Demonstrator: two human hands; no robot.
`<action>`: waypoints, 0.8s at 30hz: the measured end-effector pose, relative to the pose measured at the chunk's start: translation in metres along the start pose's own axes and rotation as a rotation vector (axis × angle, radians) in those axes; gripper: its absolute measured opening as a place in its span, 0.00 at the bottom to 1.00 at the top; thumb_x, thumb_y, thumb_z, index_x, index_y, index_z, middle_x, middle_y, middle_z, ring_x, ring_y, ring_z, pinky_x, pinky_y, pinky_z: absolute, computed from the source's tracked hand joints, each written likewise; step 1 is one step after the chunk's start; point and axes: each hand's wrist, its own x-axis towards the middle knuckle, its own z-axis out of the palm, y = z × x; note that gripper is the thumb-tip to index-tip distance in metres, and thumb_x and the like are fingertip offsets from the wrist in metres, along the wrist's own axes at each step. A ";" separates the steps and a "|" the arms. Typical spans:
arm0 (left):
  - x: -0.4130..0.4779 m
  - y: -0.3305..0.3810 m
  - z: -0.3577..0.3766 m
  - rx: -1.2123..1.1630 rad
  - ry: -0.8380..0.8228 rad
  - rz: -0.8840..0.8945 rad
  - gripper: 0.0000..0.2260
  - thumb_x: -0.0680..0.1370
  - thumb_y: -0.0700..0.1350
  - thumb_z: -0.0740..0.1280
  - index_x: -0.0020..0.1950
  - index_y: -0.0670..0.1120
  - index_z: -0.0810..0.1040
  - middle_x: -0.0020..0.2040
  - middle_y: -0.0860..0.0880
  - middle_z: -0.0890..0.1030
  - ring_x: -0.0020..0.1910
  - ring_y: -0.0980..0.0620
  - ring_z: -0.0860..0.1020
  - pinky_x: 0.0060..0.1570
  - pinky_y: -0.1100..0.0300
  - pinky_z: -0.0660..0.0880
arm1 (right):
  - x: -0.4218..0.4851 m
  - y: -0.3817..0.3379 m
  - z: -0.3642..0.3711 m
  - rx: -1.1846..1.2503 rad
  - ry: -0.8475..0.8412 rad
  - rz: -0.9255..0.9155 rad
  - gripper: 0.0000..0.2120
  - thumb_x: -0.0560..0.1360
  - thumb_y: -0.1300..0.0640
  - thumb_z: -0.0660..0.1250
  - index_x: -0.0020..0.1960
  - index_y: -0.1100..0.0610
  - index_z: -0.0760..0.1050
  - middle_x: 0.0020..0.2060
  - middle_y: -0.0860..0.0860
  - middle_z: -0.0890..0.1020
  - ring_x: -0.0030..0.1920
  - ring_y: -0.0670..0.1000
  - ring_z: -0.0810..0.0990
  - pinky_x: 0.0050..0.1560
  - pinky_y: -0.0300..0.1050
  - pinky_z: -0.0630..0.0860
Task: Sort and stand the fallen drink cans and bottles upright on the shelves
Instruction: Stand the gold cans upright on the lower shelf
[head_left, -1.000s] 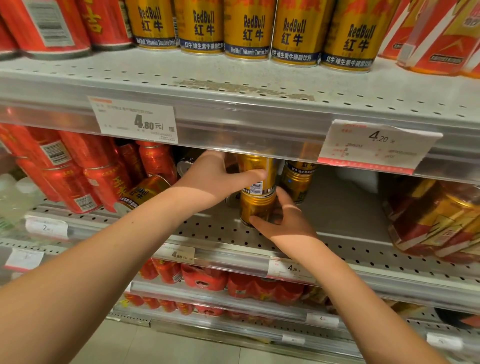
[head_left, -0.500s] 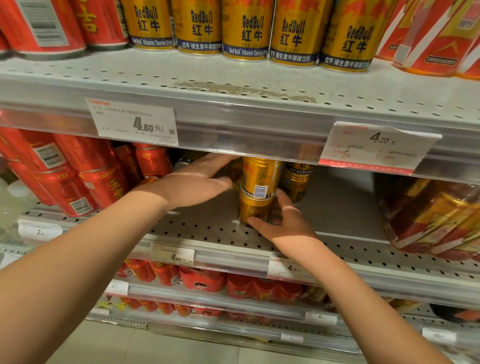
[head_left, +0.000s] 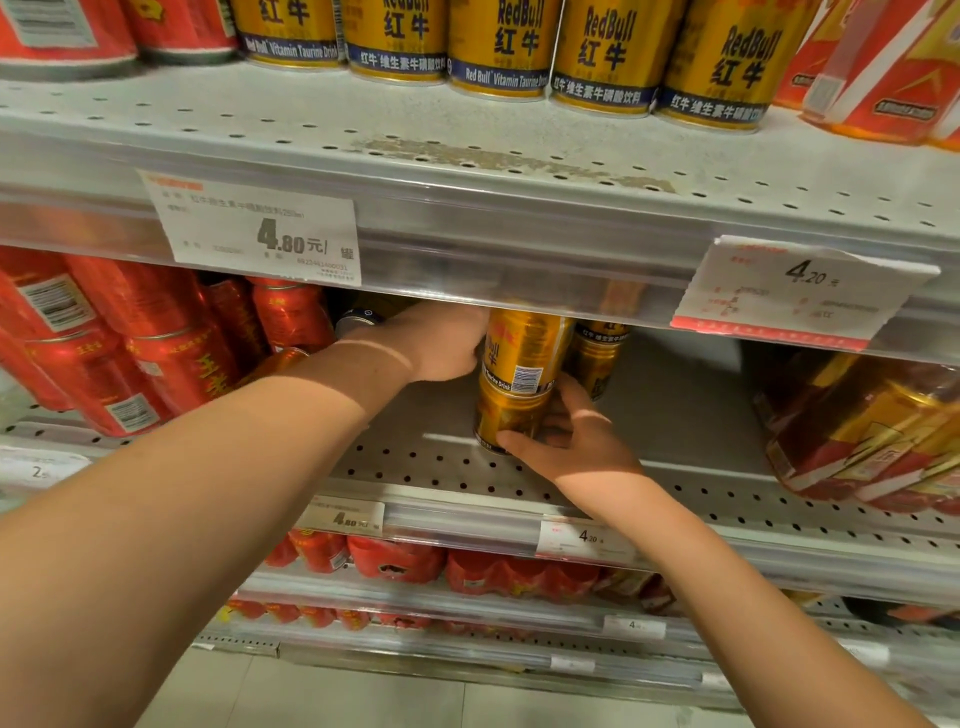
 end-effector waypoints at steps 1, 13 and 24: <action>0.002 0.000 0.004 -0.010 0.013 0.009 0.17 0.81 0.39 0.64 0.37 0.55 0.66 0.37 0.52 0.73 0.34 0.58 0.69 0.36 0.60 0.67 | -0.001 0.000 0.001 0.007 0.005 -0.001 0.37 0.65 0.37 0.76 0.68 0.30 0.61 0.51 0.29 0.75 0.51 0.34 0.76 0.56 0.42 0.77; -0.022 -0.010 0.008 -0.073 0.109 0.024 0.31 0.74 0.47 0.76 0.74 0.49 0.68 0.68 0.44 0.77 0.65 0.43 0.75 0.57 0.58 0.68 | -0.010 -0.011 0.005 0.133 0.134 -0.042 0.43 0.59 0.34 0.77 0.69 0.31 0.61 0.62 0.35 0.75 0.61 0.42 0.77 0.63 0.47 0.76; -0.081 -0.014 0.039 -0.605 0.199 -0.374 0.31 0.73 0.66 0.72 0.72 0.60 0.69 0.62 0.57 0.68 0.59 0.54 0.74 0.63 0.57 0.71 | -0.013 -0.040 -0.009 0.264 0.222 -0.148 0.21 0.73 0.56 0.76 0.62 0.44 0.73 0.48 0.32 0.84 0.50 0.32 0.81 0.45 0.23 0.73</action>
